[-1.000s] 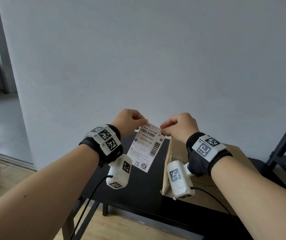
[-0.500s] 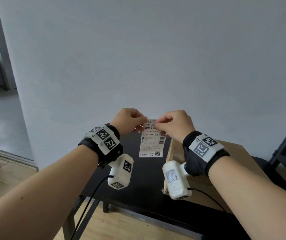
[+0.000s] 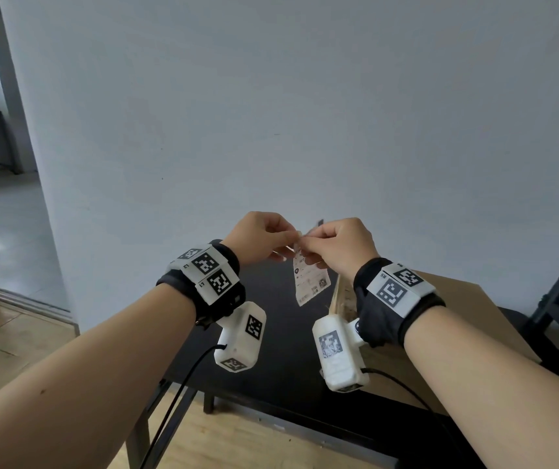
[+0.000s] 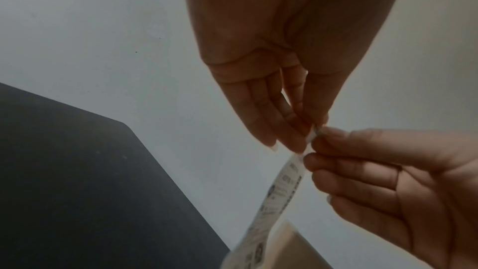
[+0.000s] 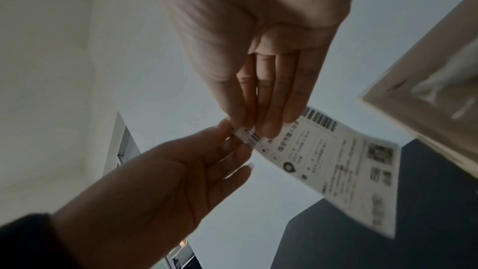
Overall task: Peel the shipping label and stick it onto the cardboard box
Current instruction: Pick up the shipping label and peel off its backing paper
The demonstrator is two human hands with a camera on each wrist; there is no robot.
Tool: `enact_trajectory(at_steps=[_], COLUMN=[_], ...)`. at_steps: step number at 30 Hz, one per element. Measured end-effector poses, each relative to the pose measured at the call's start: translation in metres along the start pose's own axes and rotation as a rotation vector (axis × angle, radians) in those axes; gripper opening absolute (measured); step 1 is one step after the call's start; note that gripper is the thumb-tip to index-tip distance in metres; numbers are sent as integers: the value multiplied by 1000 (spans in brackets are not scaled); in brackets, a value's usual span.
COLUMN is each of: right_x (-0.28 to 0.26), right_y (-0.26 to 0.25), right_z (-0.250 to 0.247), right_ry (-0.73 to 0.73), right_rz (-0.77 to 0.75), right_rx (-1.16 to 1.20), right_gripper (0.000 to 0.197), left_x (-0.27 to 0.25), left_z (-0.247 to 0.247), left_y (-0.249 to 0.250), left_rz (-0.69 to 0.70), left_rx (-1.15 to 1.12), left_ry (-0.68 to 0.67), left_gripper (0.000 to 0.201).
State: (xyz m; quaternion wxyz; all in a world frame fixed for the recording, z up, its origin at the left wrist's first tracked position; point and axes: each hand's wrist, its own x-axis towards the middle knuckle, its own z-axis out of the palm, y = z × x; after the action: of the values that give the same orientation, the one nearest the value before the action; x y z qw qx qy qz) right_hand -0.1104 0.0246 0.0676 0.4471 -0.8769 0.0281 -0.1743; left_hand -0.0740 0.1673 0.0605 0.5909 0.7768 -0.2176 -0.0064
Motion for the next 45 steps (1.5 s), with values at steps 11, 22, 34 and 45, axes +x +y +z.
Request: enact_trajectory(at_steps=[11, 22, 34, 45], right_x=[3, 7, 7, 8], right_y=[-2, -1, -2, 0], right_z=[-9, -15, -14, -15], right_ry=[-39, -69, -86, -78], right_rz=[35, 39, 27, 37], right_rx=[55, 68, 50, 21], right_gripper=[15, 13, 12, 8], left_x=[6, 6, 7, 8], left_z=[3, 4, 4, 9], left_y=[2, 4, -1, -3], left_rz=[28, 31, 41, 38], left_rx=[-23, -18, 101, 68], left_ry=[-19, -55, 52, 20], left_gripper=[16, 15, 16, 10])
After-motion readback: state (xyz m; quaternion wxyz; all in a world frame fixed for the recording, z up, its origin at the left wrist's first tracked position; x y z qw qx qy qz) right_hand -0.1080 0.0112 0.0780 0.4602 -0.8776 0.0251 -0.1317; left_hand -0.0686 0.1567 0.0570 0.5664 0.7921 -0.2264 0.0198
